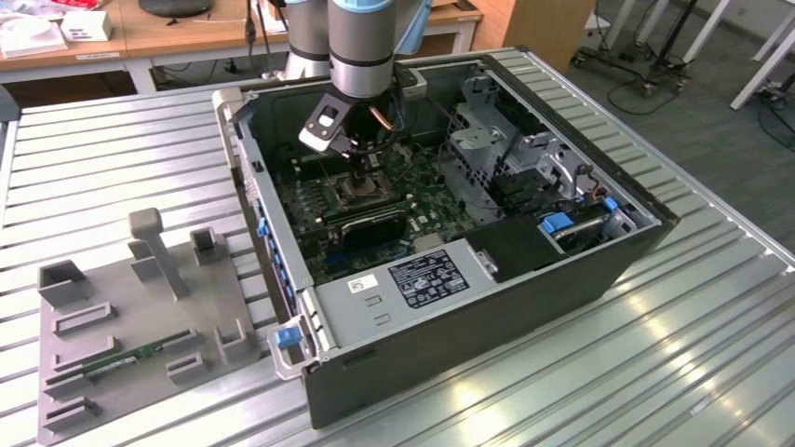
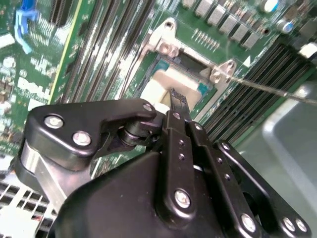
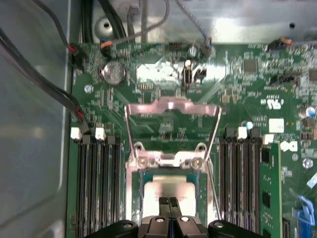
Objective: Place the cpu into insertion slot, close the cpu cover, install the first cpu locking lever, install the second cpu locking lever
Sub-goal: 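Place the cpu into insertion slot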
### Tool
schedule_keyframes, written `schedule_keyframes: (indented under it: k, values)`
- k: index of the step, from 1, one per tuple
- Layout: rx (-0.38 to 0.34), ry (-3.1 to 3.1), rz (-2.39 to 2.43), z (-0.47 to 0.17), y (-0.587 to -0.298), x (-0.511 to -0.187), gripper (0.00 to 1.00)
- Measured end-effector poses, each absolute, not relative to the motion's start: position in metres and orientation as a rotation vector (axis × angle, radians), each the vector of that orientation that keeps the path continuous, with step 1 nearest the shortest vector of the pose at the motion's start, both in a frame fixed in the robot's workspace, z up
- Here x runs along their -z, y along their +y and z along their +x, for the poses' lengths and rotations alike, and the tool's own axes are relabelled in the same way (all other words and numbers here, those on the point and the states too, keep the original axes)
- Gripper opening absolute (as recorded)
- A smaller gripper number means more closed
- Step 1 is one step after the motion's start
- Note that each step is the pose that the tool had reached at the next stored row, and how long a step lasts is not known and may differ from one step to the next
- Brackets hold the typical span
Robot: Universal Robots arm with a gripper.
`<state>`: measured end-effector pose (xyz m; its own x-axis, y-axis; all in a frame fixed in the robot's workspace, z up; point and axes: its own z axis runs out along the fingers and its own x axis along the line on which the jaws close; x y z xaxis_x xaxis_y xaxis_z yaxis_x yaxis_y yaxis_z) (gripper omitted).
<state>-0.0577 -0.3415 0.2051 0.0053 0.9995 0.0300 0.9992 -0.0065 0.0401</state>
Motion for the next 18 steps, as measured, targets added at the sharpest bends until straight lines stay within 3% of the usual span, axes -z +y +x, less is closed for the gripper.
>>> schedule_keyframes:
  k: [18]
  values:
    - [-0.078, 2.205, 2.229, -0.0559, -0.3415, -0.2035, 0.11]
